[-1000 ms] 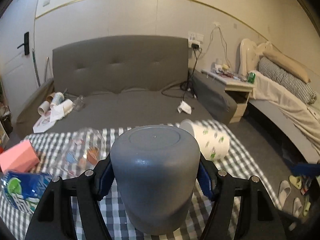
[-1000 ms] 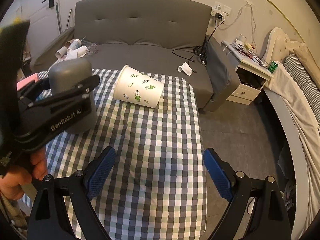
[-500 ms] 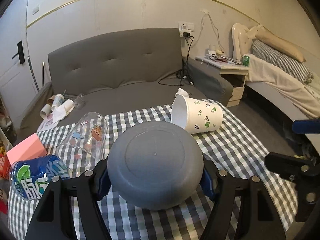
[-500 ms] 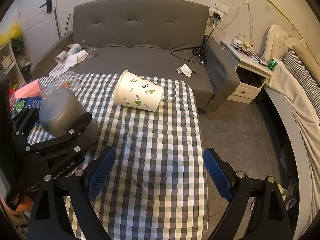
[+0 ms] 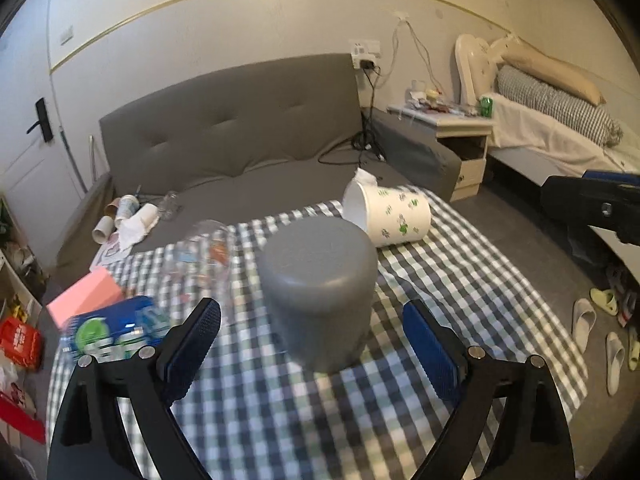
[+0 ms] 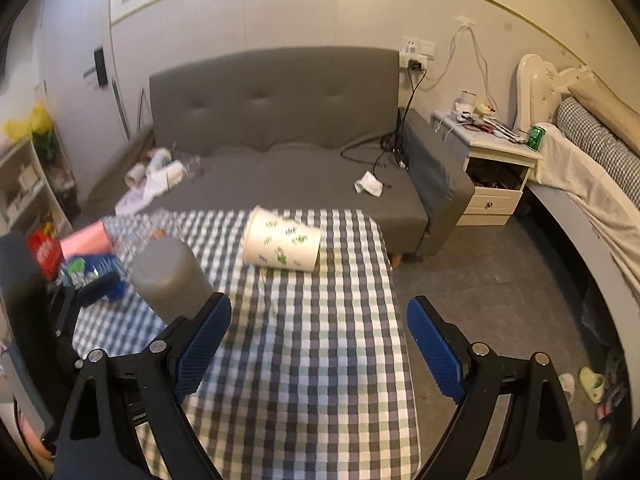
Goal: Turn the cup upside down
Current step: 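Lower the gray cup rim-down onto the tablecloth and open the left tool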
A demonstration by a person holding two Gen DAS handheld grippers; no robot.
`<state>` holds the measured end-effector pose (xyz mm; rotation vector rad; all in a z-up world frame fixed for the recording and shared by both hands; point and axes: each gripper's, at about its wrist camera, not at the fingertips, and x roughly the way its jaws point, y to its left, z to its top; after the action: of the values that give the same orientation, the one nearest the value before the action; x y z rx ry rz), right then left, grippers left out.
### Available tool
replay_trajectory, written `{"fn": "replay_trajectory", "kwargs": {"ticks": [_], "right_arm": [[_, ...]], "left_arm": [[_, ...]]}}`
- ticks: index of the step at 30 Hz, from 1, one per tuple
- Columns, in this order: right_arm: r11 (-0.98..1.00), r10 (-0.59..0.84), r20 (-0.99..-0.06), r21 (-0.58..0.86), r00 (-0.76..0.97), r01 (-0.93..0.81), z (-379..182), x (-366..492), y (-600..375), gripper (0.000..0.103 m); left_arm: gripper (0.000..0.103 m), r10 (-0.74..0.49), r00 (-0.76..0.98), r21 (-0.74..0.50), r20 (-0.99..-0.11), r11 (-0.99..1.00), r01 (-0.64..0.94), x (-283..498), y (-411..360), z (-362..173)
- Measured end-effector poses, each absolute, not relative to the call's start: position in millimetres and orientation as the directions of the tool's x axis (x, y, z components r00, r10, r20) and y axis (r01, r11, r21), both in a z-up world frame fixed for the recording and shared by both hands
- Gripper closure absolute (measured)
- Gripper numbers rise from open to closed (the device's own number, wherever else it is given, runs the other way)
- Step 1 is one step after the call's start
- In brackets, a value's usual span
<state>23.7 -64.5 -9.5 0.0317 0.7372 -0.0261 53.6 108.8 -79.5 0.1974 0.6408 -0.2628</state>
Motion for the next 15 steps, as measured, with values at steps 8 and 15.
{"fn": "replay_trajectory", "kwargs": {"ticks": [8, 15], "right_arm": [[0.999, 0.023, -0.559, 0.041, 0.829, 0.0, 21, -10, -48, 0.013], [0.998, 0.06, -0.476, 0.014, 0.877, -0.061, 37, -43, -21, 0.013]], "left_arm": [[0.008, -0.167, 0.838, -0.028, -0.52, 0.983, 0.179, 11, 171, -22], [0.008, -0.124, 0.899, -0.043, -0.42, 0.992, 0.117, -34, 215, 12]]}}
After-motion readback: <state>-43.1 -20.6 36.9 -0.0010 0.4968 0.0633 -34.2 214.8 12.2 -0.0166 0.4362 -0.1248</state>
